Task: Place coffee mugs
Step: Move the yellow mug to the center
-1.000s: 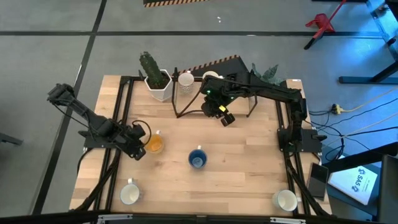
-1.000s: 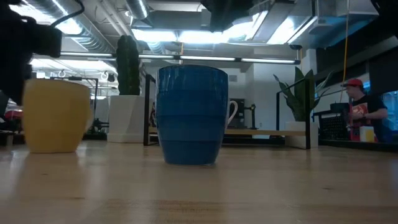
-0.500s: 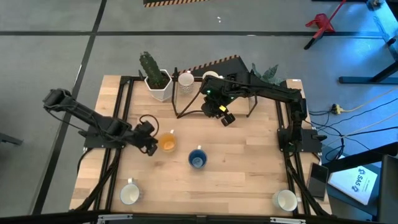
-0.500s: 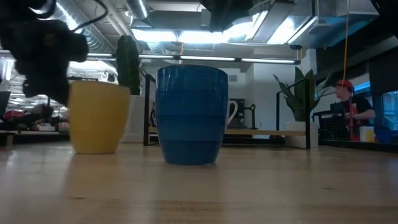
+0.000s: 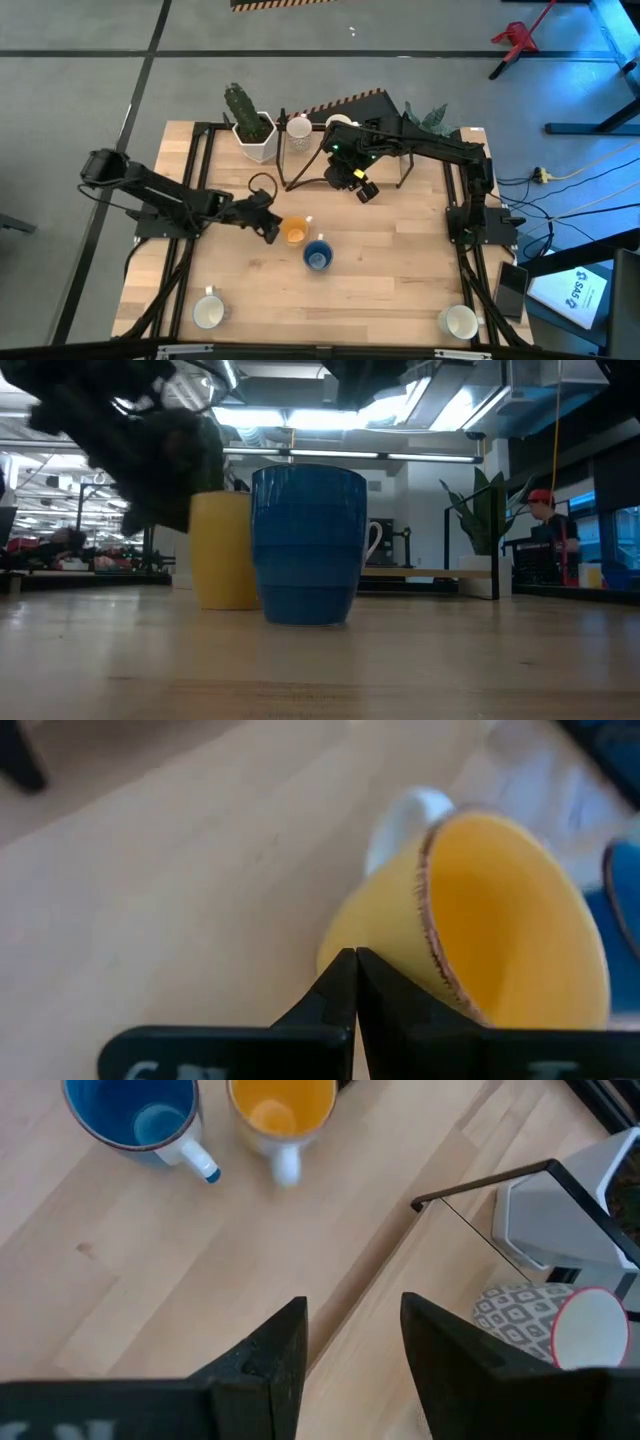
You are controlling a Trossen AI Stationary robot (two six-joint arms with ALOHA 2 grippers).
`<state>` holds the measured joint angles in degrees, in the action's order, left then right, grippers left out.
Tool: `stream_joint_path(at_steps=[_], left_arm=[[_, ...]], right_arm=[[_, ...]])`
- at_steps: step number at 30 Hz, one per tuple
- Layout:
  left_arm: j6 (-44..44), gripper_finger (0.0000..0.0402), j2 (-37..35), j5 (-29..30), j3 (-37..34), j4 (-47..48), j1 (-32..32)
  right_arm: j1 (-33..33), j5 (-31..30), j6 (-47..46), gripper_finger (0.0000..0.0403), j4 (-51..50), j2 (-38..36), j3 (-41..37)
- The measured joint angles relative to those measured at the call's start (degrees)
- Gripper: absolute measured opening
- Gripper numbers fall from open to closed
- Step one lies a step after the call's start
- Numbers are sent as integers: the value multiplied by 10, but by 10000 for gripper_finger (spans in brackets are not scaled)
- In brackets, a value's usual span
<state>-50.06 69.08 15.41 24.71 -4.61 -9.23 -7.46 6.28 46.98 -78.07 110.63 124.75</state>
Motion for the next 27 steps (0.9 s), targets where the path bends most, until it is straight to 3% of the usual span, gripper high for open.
stream_joint_path(at_steps=[8,12,15,21,27], left_arm=[[40,0,88,-37,1,-179,73],[58,0,100,-63,24,-169,99],[58,0,63,-78,49,-102,98],[57,0,-35,-88,114,185,66],[37,0,-51,-134,120,260,-2]], right_arm=[[-1,9,15,151,0,0,0],[-1,9,16,151,-1,0,0],[-1,9,26,151,-8,-2,0],[-1,9,30,151,-9,-4,0],[-1,9,39,151,-1,-4,0]])
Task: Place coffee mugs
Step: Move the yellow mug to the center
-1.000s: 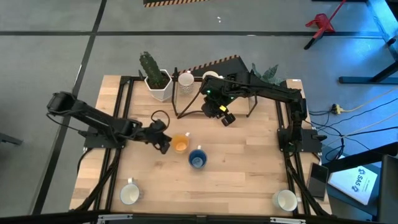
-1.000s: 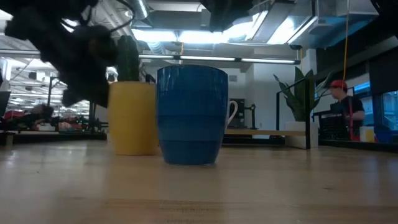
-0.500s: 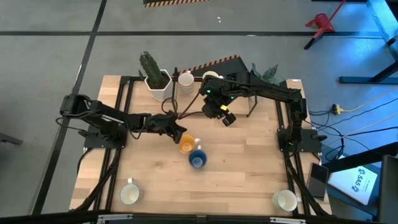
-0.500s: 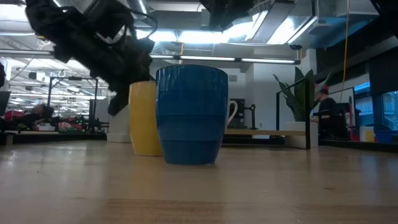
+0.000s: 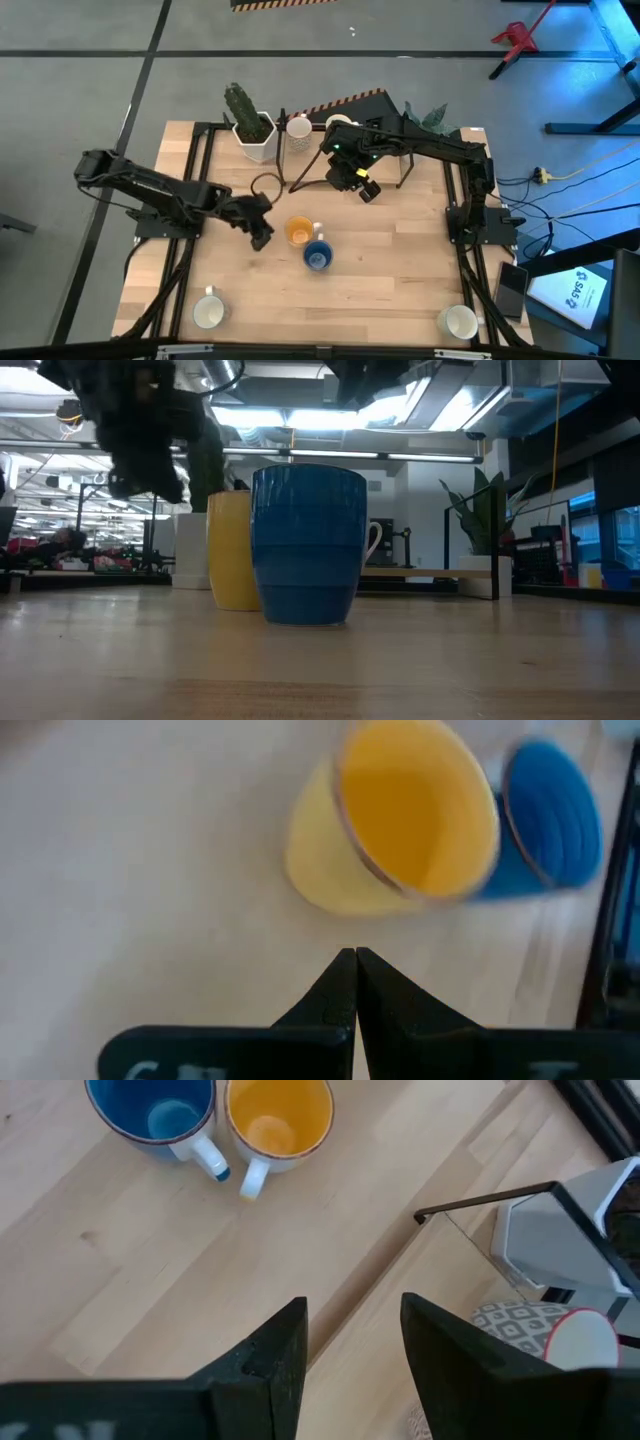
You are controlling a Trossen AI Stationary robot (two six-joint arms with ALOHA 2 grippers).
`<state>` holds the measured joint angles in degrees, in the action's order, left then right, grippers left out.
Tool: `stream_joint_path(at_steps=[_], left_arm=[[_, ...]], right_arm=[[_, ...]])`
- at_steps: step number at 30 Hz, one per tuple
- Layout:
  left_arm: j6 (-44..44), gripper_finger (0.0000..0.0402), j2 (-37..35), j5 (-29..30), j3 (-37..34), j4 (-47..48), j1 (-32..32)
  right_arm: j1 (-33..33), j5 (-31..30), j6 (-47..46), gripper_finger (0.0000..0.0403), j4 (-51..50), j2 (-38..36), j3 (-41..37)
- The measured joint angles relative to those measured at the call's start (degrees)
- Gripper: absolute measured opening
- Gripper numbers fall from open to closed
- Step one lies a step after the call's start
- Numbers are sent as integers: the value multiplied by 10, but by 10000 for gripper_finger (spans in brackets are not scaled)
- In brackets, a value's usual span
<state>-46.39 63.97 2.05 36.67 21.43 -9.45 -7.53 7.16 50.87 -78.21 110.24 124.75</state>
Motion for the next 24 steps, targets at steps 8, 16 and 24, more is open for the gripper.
stream_joint_path(at_steps=[8,16,24], left_arm=[[4,0,89,37,0,-78,-16],[21,0,186,11,0,-219,7],[70,0,264,-24,-1,-356,58]], right_arm=[[0,0,0,151,1,0,0],[0,0,-7,151,1,0,0],[0,0,-7,151,-5,0,0]])
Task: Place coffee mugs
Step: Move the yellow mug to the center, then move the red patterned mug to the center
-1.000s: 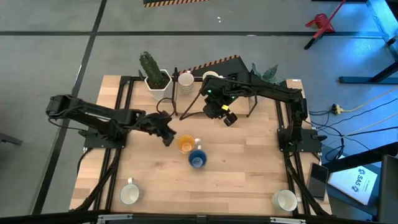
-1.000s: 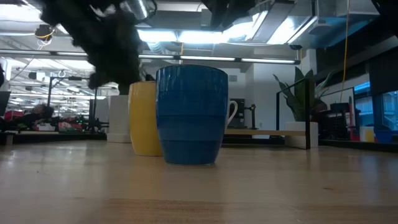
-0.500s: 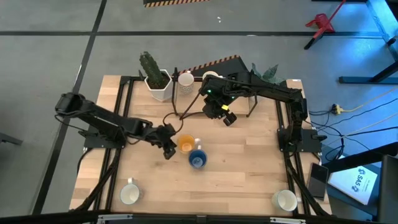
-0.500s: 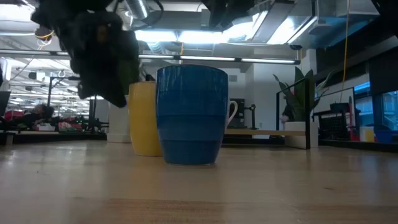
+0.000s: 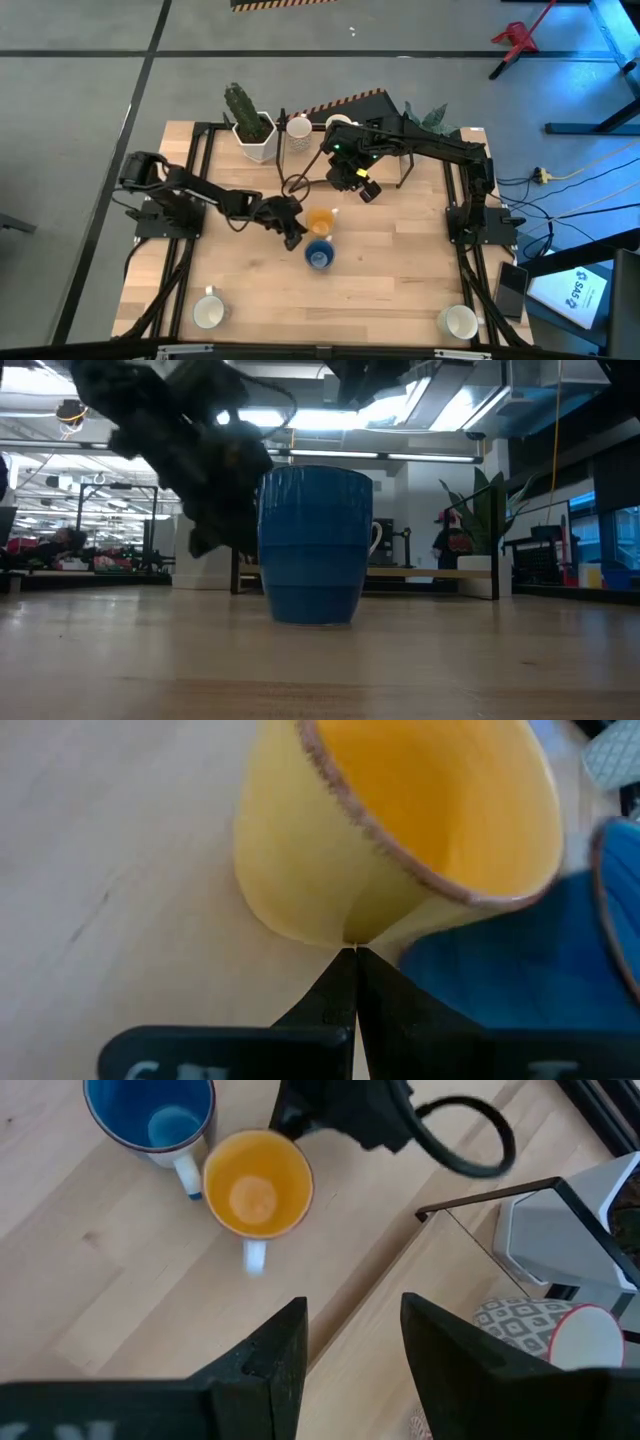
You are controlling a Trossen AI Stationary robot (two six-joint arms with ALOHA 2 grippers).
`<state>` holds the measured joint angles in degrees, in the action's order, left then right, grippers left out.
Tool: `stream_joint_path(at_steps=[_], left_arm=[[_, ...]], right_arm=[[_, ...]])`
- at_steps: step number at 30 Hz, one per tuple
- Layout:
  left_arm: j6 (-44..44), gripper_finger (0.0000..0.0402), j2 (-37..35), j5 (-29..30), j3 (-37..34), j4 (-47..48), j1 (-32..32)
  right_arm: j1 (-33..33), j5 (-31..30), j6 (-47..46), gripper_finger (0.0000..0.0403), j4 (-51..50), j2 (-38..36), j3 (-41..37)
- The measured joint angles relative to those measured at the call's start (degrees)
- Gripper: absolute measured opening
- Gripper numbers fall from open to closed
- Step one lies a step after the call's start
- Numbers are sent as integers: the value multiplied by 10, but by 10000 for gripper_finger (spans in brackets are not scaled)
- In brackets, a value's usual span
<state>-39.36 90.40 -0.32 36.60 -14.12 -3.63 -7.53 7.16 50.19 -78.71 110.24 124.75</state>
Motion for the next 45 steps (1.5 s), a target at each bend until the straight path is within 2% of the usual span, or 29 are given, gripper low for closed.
stream_joint_path(at_steps=[8,12,16,20,24,29,33,37,40,45], left_arm=[[7,0,70,-13,0,-143,37],[-1,0,60,-63,0,-136,50],[-35,0,-23,-120,1,-41,43],[-61,0,-134,-140,1,140,11],[-140,0,-249,-129,1,291,-66],[-293,0,-341,-50,44,443,-206],[-367,0,-343,5,134,570,-308],[-385,0,-304,41,219,660,-373],[-387,2,-277,37,249,686,-407],[-416,33,-249,-14,244,691,-448]], right_arm=[[0,0,-5,151,-9,0,0],[0,0,-5,151,-9,0,0],[0,0,-3,151,-9,0,0],[0,0,2,151,-9,0,0],[0,0,12,151,-11,0,0],[0,0,24,151,-11,0,0],[0,0,28,151,-8,0,0],[0,0,28,151,-8,0,0],[0,0,28,151,-8,0,0],[0,0,28,151,-8,0,0]])
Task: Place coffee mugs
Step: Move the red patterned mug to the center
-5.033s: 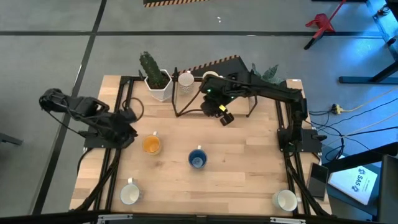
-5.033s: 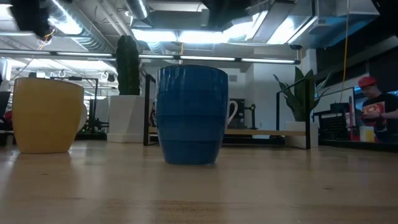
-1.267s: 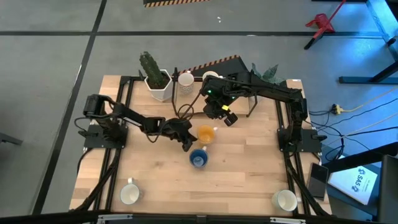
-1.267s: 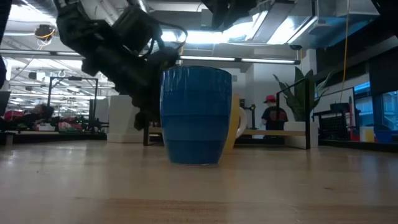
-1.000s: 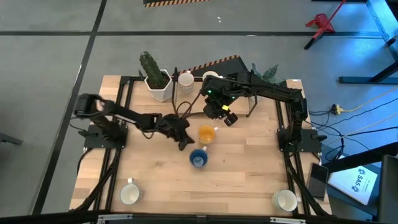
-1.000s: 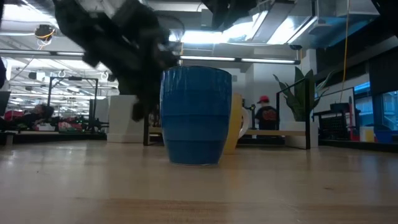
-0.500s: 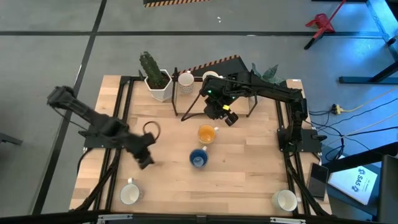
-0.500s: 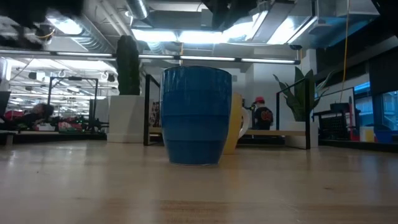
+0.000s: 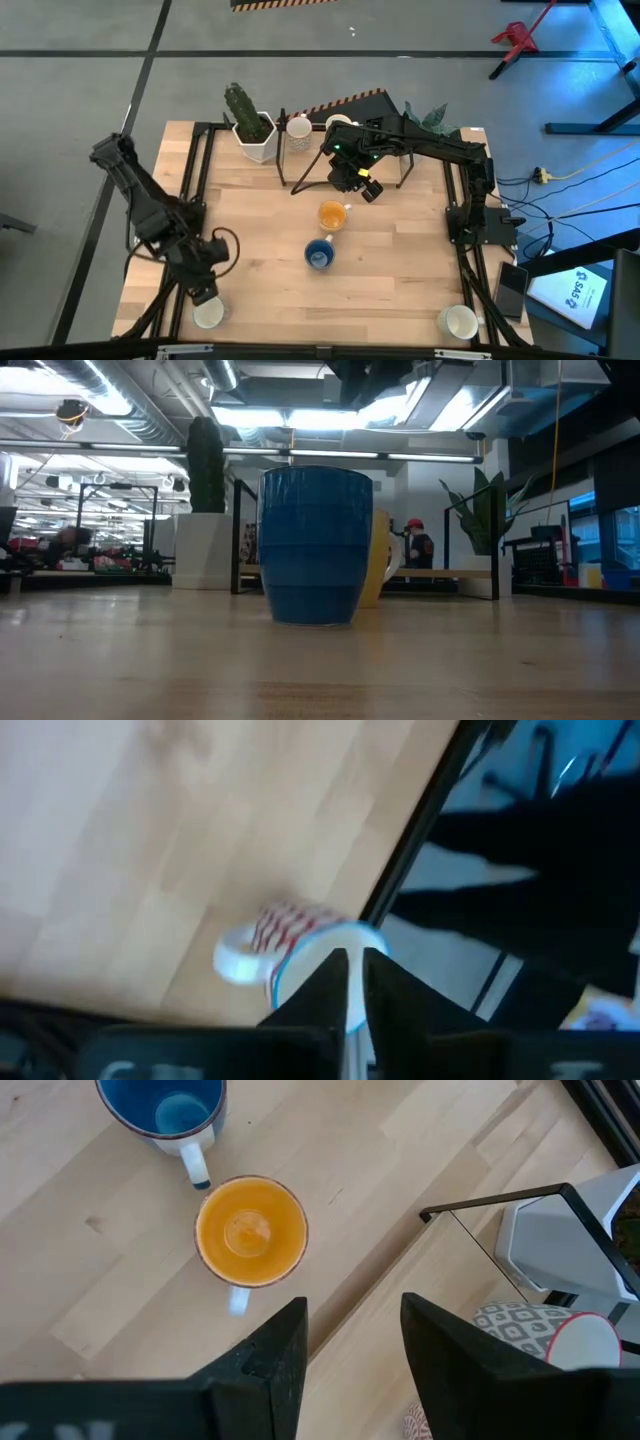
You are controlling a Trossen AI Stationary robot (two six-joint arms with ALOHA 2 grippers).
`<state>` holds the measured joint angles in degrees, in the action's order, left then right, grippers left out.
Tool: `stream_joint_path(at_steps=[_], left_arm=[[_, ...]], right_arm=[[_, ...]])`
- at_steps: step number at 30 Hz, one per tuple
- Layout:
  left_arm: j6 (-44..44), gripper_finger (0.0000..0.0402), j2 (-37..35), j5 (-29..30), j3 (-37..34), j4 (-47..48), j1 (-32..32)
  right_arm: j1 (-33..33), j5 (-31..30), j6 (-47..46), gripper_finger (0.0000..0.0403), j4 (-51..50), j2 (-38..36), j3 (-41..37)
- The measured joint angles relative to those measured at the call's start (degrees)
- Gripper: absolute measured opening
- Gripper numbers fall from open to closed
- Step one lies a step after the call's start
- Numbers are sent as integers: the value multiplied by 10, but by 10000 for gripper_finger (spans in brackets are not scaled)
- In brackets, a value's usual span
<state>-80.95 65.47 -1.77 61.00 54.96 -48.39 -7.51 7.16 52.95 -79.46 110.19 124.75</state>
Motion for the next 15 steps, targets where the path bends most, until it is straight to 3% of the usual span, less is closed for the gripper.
stream_joint_path(at_steps=[6,11,15], left_arm=[[-45,92,12,-5,-7,-15,-77],[-122,129,19,48,-7,-8,-145],[-152,137,36,75,-16,-7,-176]], right_arm=[[0,0,-5,151,1,0,0],[0,0,-18,151,1,0,0],[0,0,-25,151,1,0,0]])
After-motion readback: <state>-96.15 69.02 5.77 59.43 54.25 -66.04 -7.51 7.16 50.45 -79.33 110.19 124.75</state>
